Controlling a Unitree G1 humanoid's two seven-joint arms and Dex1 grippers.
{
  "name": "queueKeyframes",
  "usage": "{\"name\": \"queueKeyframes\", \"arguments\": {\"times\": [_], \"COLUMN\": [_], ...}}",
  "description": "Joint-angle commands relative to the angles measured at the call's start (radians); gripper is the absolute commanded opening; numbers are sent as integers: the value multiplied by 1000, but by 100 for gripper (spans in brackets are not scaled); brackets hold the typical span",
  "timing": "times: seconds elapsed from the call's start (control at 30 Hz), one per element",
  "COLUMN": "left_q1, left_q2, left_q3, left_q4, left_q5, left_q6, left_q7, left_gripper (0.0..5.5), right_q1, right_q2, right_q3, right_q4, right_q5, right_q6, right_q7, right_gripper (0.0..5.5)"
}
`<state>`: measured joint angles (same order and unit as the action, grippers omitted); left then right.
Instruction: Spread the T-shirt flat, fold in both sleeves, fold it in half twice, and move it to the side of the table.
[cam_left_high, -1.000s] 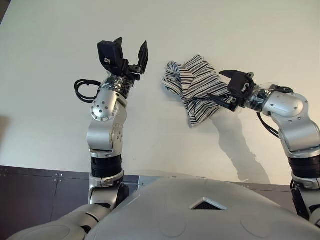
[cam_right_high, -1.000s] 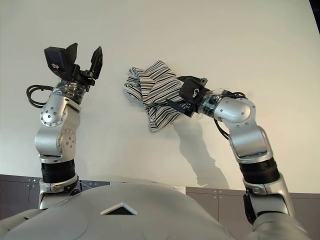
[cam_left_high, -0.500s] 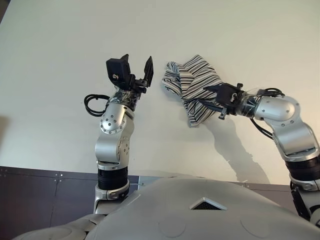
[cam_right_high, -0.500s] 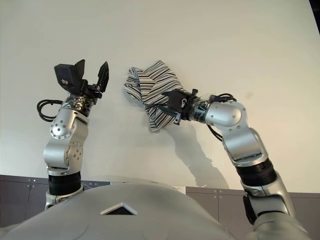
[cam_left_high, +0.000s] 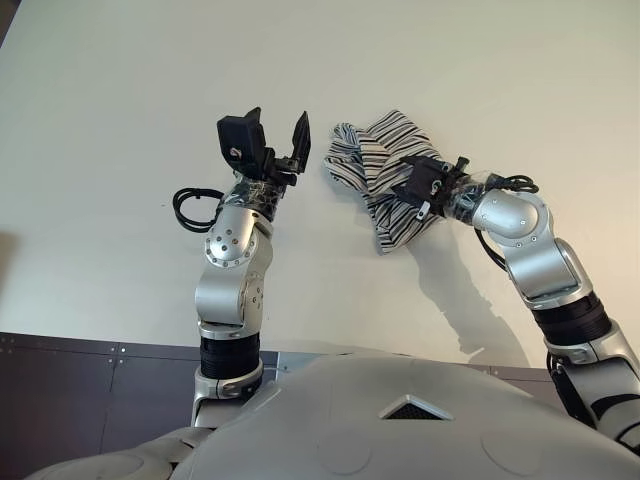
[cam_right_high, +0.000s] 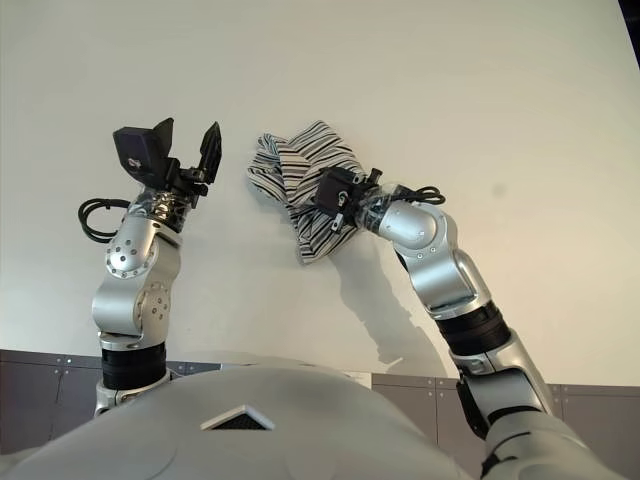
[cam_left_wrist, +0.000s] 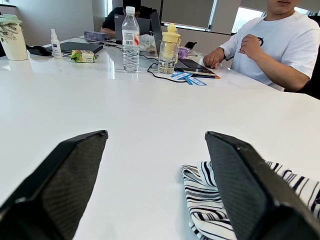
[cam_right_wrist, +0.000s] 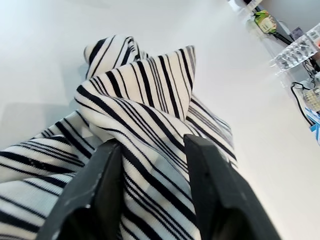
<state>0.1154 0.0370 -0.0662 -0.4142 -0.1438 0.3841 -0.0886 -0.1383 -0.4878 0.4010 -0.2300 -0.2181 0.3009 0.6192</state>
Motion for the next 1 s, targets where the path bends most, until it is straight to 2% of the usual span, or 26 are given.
{"name": "queueKeyframes", "arguments": {"times": [0.03, 0.23, 0.4, 0.5, 0.57, 0.63, 0.7, 0.83, 0.97, 1.0], "left_q1": [-12, -19, -18, -14, -10, -2, -1, -18, -24, -29], "left_q2": [-6, -16, -20, -20, -17, -17, -18, -8, 17, 21], "left_q3": [5, 13, 13, 11, 16, 21, 17, 10, 34, 39], "left_q4": [16, 32, 42, 44, 43, 41, 44, 46, 42, 38], "left_q5": [12, 18, 21, 22, 22, 23, 25, 23, 16, 13], "left_q6": [-13, -32, -44, -48, -49, -51, -53, -48, -41, -39], "left_q7": [15, 25, 29, 27, 26, 30, 28, 11, 1, -1], "left_gripper": [360, 360, 360, 360, 360, 360, 360, 360, 360, 360], "right_q1": [-18, -79, -243, -281, -207, -116, -93, -119, -146, -153], "right_q2": [42, 138, 217, 194, 143, 69, 43, 17, -21, -33], "right_q3": [-97, -279, -560, -735, -707, -562, -494, -501, -579, -559], "right_q4": [-13, 63, 271, 390, 373, 309, 261, 221, 162, 109], "right_q5": [68, 197, 330, 370, 347, 321, 332, 324, 264, 282], "right_q6": [113, 341, 451, 520, 568, 558, 538, 485, 408, 411], "right_q7": [-22, -98, -264, -391, -377, -265, -193, -195, -312, -277], "right_gripper": [124, 14, 14, 14, 14, 40, 81, 154, 227, 240]}}
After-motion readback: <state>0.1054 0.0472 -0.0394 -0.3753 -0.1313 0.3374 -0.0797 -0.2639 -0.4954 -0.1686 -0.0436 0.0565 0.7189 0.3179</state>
